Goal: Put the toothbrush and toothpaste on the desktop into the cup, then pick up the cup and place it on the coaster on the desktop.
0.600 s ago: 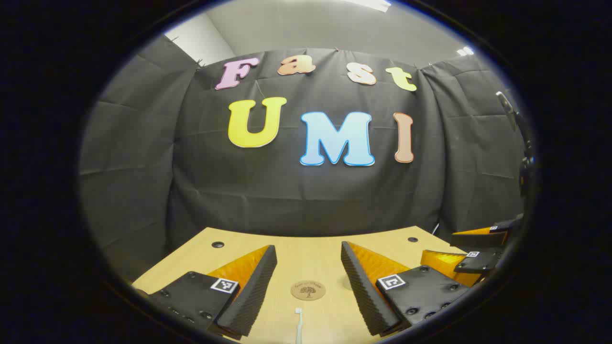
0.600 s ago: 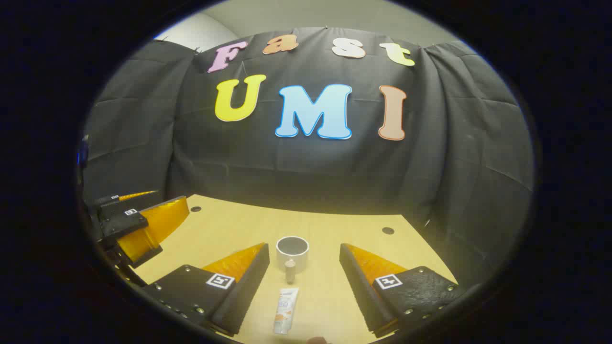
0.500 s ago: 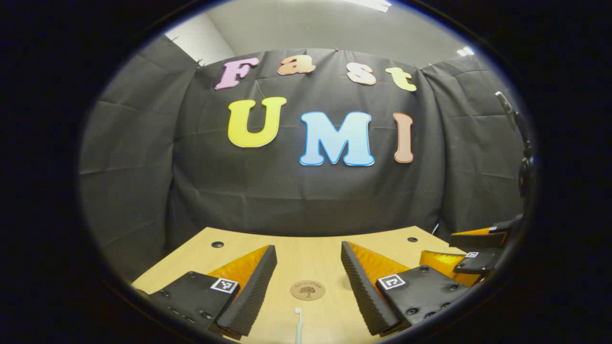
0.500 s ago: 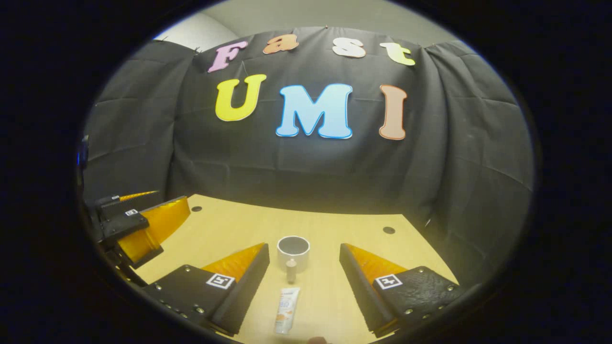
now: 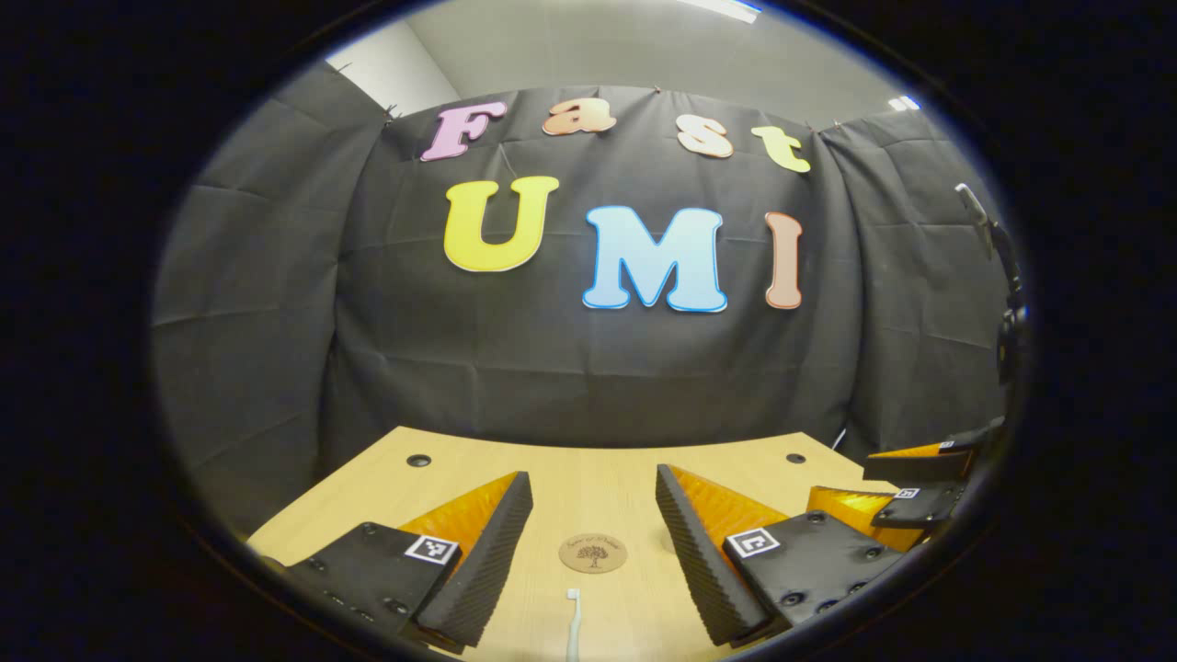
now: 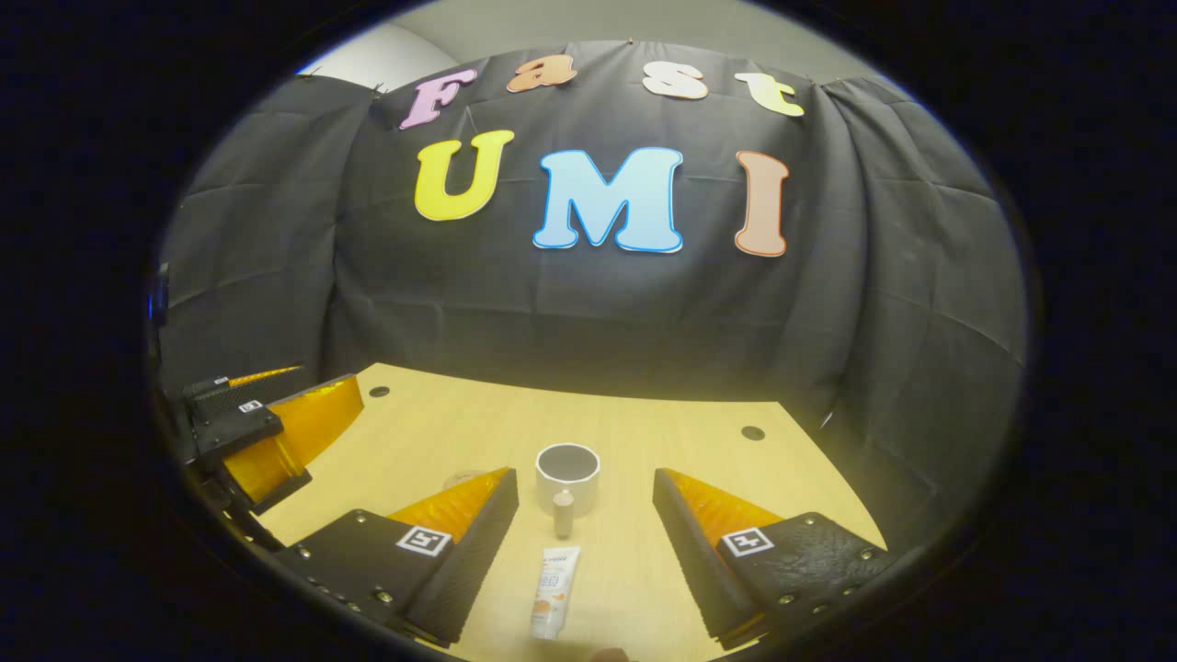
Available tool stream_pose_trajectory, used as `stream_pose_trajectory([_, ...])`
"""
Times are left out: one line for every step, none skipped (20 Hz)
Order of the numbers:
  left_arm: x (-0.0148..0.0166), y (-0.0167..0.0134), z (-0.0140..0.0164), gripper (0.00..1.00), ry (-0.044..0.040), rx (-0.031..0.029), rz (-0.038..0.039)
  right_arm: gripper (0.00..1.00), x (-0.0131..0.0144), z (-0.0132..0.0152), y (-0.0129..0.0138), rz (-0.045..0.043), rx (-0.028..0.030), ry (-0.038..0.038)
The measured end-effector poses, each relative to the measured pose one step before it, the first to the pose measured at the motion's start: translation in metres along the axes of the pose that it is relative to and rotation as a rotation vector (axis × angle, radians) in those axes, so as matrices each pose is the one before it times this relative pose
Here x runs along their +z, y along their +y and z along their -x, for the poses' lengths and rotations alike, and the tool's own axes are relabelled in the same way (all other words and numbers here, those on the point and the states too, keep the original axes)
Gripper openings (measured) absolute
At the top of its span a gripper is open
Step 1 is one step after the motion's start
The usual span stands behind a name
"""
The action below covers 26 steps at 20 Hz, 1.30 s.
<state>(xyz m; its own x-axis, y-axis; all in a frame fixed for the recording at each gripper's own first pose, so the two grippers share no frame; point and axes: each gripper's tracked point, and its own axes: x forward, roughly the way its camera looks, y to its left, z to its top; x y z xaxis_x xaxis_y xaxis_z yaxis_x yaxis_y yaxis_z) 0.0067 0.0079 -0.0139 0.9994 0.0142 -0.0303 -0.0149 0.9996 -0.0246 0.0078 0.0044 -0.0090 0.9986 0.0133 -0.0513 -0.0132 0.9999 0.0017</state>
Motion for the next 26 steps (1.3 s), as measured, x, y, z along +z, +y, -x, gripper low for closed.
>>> stream_pose_trajectory([0.00128, -0.00049, -0.00236, 0.9, 0.00288, -0.00058, 0.00063, 0.91, -0.00031, -0.00129, -0.00006, -0.00098, 0.00034, 0.00275])
stream_pose_trajectory([-0.00003, 0.00026, -0.00087, 0.9, 0.00105, -0.00138, 0.00151, 0.91, 0.00059, -0.00061, -0.00055, -0.0012, -0.00127, 0.00085])
stream_pose_trajectory([-0.00109, -0.00137, -0.00167, 0.9, 0.00244, -0.00341, -0.00019, 0.91, -0.00047, -0.00007, -0.00055, -0.00202, 0.0011, 0.00263])
stream_pose_trajectory([-0.0013, -0.00094, -0.00149, 0.9, 0.00476, -0.00134, -0.00399, 0.91, -0.00198, -0.00178, 0.00012, -0.00362, 0.00256, 0.00684])
stream_pose_trajectory([-0.00131, 0.00018, 0.00048, 0.9, 0.0018, -0.00209, -0.00082, 0.91, -0.00151, -0.00144, 0.00007, -0.00223, 0.00249, 0.00728])
stream_pose_trajectory([-0.00027, -0.00104, -0.00119, 0.9, 0.00101, -0.00289, 0.00198, 0.91, -0.00139, -0.00041, 0.00112, -0.0019, 0.00372, 0.00917])
stream_pose_trajectory([-0.00047, -0.00075, -0.00149, 0.93, 0.00549, -0.00062, 0.00273, 0.91, -0.00263, -0.00198, 0.00096, -0.00023, 0.00772, 0.0119])
stream_pose_trajectory([-0.00404, -0.00047, -0.00247, 0.93, 0.0121, -0.00024, 0.00582, 0.91, -0.00294, -0.00252, 0.00153, -0.00038, 0.01201, 0.01752])
stream_pose_trajectory([-0.00396, -0.00152, -0.00161, 0.93, 0.01061, -0.00261, 0.00748, 0.91, -0.00266, -0.00203, 0.00122, -0.00369, 0.01192, 0.0165])
stream_pose_trajectory([-0.00412, -0.00028, -0.00143, 0.93, 0.01277, 0.00174, 0.0066, 0.91, -0.00541, -0.00238, 0.00092, -0.00876, 0.00901, 0.02052])
stream_pose_trajectory([-0.00611, 0.00019, -0.00228, 0.9, 0.01689, 0.00043, 0.00692, 0.94, -0.00426, -0.00356, -0.00005, -0.0077, 0.00615, 0.02247])
stream_pose_trajectory([-0.00693, -0.00095, -0.00138, 0.9, 0.0198, -0.00191, 0.01059, 0.91, -0.00514, -0.00271, -0.00007, -0.00508, 0.00047, 0.02575])
stream_pose_trajectory([-0.00592, 0.0004, -0.00157, 0.9, 0.02074, -0.00137, 0.01435, 0.91, -0.00483, -0.00375, 0.00037, -0.00096, 0.00156, 0.02478])
stream_pose_trajectory([-0.00432, -0.00061, -0.00091, 0.9, 0.02528, -0.00346, 0.01424, 0.91, -0.00686, -0.00374, -0.00099, 0.00227, -0.00041, 0.0294])
stream_pose_trajectory([-0.00847, 0.00199, -0.00246, 0.9, 0.02874, 0.00082, 0.01107, 0.91, -0.00684, -0.00514, -0.00005, 0.0037, 0.0009, 0.03278])
stream_pose_trajectory([-0.00919, 0.0021, -0.00276, 0.9, 0.02947, 0.00341, 0.00877, 0.91, -0.00623, -0.00465, 0.00014, 0.00182, 0.00326, 0.03367])
stream_pose_trajectory([-0.00894, 0.00111, -0.0037, 0.9, 0.02792, 0.00447, 0.00897, 0.91, -0.00745, -0.00421, -0.00036, -0.00232, 0.00353, 0.03223])
stream_pose_trajectory([-0.01198, 0.00334, -0.00333, 0.9, 0.04321, 0.01085, 0.01179, 0.91, -0.00507, -0.00531, 0.0, -0.00563, 0.00666, 0.03306])
stream_pose_trajectory([-0.00743, 0.00185, -0.00312, 0.9, 0.02555, -0.00093, 0.01095, 0.91, -0.00479, -0.00642, 0.00093, -0.00942, 0.01014, 0.03146])
stream_pose_trajectory([-0.00758, 0.00236, -0.00297, 0.88, 0.03252, 0.00506, 0.01419, 0.91, -0.00348, -0.00404, 0.001, -0.00622, 0.00656, 0.0249])
stream_pose_trajectory([-0.00771, 0.00258, -0.00319, 0.89, 0.03336, 0.00315, 0.0146, 0.91, -0.00263, -0.00449, 0.00227, -0.00404, 0.00898, 0.02219])
stream_pose_trajectory([-0.00778, 0.00159, -0.00311, 0.89, 0.03366, 0.00574, 0.01318, 0.91, -0.00577, -0.0032, 0.00271, -0.00223, 0.00809, 0.02117])
stream_pose_trajectory([-0.00778, 0.00152, -0.00352, 0.89, 0.03505, 0.00089, 0.00875, 0.91, -0.00328, -0.00353, 0.00076, 0.00074, 0.0045, 0.02254])
stream_pose_trajectory([-0.0085, 0.00127, -0.00491, 0.89, 0.03594, 0.00855, 0.00435, 0.91, -0.00293, -0.00085, 0.00162, -0.00045, 0.00614, 0.02195])
stream_pose_trajectory([-0.0075, 0.00072, -0.00552, 0.89, 0.03707, 0.0042, 0.00292, 0.91, -0.00309, -0.00278, 0.00034, -0.00335, 0.00479, 0.02385])
stream_pose_trajectory([-0.00483, -0.00025, -0.00456, 0.89, 0.02766, 0.00284, 0.00278, 0.91, -0.00531, -0.00535, 0.00072, -0.005, 0.00554, 0.02034])
